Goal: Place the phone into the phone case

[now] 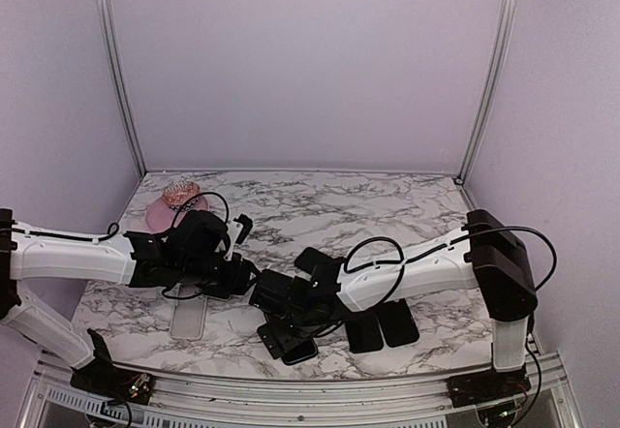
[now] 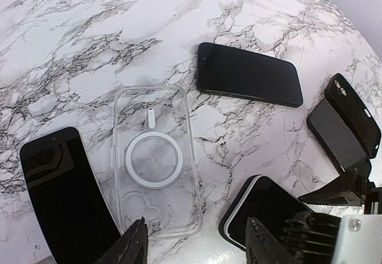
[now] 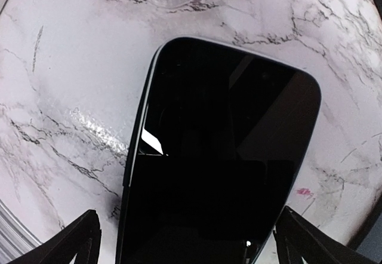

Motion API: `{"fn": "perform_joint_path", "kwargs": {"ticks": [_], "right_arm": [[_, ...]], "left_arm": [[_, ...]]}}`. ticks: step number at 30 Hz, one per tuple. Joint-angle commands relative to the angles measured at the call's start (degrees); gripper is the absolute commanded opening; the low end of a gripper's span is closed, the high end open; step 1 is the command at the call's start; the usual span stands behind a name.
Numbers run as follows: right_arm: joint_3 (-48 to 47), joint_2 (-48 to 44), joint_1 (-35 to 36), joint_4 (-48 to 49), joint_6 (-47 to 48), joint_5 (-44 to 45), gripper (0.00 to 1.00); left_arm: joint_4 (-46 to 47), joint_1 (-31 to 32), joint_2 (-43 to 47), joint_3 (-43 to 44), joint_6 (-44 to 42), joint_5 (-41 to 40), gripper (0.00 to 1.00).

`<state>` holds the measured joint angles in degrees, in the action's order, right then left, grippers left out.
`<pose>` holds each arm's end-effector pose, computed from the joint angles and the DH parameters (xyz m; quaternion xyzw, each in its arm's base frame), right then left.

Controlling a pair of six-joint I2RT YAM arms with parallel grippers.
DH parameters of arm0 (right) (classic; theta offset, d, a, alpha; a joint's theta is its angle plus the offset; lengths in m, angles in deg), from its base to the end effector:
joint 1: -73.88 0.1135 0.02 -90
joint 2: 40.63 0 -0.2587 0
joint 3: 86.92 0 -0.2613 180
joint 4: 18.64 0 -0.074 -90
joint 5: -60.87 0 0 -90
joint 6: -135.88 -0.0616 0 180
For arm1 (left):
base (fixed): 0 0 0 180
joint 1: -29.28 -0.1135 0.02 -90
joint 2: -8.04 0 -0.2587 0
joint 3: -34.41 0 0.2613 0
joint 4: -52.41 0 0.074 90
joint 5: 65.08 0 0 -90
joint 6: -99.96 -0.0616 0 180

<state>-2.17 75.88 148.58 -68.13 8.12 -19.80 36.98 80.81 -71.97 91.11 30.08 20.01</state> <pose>0.1214 0.4058 0.1230 -0.2984 0.9363 0.0940 0.1593 0.2036 -0.2478 0.1802 0.2260 0.8722 -0.2216 0.3730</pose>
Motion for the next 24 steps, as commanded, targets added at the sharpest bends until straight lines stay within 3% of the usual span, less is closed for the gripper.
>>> {"fn": "perform_joint_path", "kwargs": {"ticks": [1,10,18,24], "right_arm": [[-3.45,3.26,0.54,-5.37,-2.68,-0.08,0.99],[-4.91,6.29,0.63,-9.17,-3.40,0.55,0.88],[-2.40,3.47,0.63,-6.83,-3.20,2.40,0.51],[2.88,-2.75,0.64,3.60,1.13,5.73,0.35]], "left_arm": [[-3.73,0.00,2.28,-1.13,-0.90,-1.75,0.57],[-3.55,-0.01,4.24,-2.09,-1.48,-1.12,0.57],[-2.97,0.03,4.59,-2.44,-1.92,0.32,0.57],[-0.69,-0.01,5.39,-2.36,-0.65,4.38,0.59]]}}
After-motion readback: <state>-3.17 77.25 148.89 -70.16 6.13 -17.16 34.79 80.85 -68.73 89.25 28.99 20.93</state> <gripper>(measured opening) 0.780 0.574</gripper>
